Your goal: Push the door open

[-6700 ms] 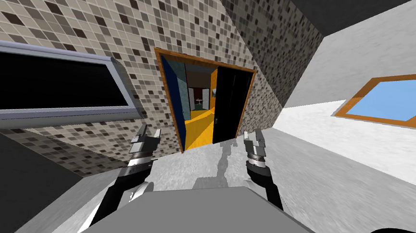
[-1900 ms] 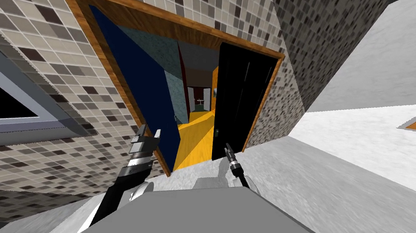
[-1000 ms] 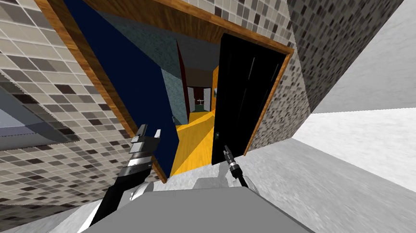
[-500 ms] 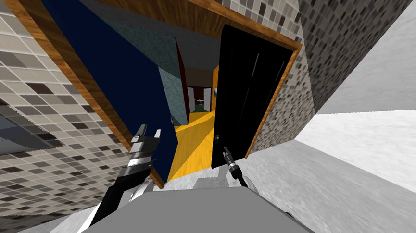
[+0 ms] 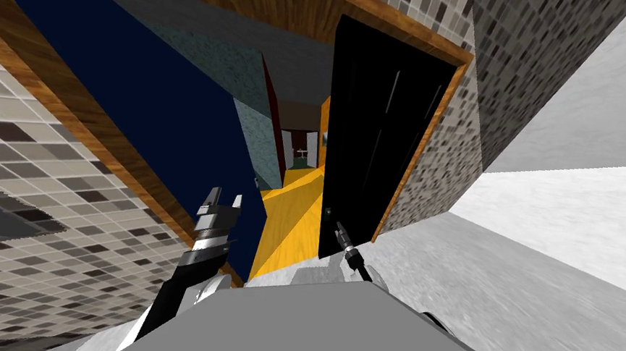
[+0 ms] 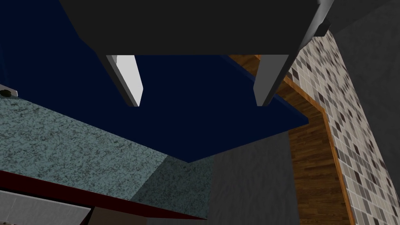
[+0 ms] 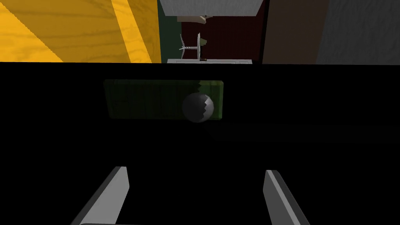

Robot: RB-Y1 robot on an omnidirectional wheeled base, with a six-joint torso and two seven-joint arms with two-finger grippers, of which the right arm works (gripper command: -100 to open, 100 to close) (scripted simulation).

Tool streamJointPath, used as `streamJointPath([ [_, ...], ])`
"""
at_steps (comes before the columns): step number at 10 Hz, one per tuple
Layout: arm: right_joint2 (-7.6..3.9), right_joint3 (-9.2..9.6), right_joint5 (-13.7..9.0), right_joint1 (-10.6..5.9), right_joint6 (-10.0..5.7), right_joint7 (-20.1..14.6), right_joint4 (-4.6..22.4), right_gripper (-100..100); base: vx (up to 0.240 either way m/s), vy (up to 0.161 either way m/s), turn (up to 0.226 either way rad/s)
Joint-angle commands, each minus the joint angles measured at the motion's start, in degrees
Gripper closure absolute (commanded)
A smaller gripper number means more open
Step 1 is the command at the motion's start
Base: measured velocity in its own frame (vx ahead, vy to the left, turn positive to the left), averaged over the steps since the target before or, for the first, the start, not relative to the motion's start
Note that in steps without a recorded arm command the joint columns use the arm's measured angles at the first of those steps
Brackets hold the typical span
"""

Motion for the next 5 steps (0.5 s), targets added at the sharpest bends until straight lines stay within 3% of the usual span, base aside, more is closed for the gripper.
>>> streamJointPath([
  [1,0.16,-0.11,-0.14,-0.12,0.19,0.25,0.07,-100,0.180,0.026,0.028],
  [5,0.70,-0.54,-0.69,-0.60,0.78,1.08,0.46,-100,0.202,0.022,0.034],
])
